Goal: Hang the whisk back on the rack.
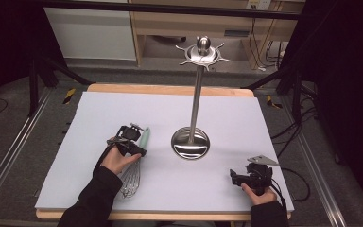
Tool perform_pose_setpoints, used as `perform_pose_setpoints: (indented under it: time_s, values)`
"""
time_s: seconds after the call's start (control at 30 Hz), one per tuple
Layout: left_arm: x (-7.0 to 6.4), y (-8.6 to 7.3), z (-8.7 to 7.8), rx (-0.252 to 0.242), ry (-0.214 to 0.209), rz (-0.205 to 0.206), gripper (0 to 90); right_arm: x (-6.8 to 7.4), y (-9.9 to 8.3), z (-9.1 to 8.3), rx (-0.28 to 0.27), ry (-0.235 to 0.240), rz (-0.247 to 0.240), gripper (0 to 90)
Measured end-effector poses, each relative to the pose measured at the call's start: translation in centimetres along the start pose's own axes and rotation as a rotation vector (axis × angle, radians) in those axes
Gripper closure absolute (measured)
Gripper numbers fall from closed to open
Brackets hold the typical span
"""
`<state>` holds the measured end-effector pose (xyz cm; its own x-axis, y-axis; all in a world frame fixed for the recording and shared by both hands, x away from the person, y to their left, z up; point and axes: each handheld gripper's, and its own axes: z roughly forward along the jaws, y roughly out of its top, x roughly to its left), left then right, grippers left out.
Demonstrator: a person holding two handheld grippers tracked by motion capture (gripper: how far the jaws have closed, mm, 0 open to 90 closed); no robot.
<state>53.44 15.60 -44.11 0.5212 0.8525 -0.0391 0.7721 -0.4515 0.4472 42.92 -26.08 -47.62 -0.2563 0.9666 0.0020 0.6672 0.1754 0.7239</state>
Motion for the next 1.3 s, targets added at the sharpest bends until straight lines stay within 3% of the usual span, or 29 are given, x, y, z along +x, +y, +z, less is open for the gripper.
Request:
perform_pose_setpoints:
  time_s: [0.13,0.73,1.07,1.3]
  values:
    - [0.2,0.1,0.3,0.015,-0.009,-0.024,55.2,0.0,0.0,0.0,0.001,-0.002,0.000,6.9]
    - [0.3,0.5,1.1,0.067,-0.018,-0.060,62.0,0.1,0.0,0.0,-0.001,0.001,0.002,7.0]
    - [0.1,0.5,1.1,0.066,-0.001,-0.093,63.9,0.1,0.0,0.0,0.003,0.003,-0.008,7.0]
    - [0.2,0.4,0.9,0.063,-0.003,-0.085,66.2,0.1,0.0,0.1,0.006,0.002,-0.007,7.0]
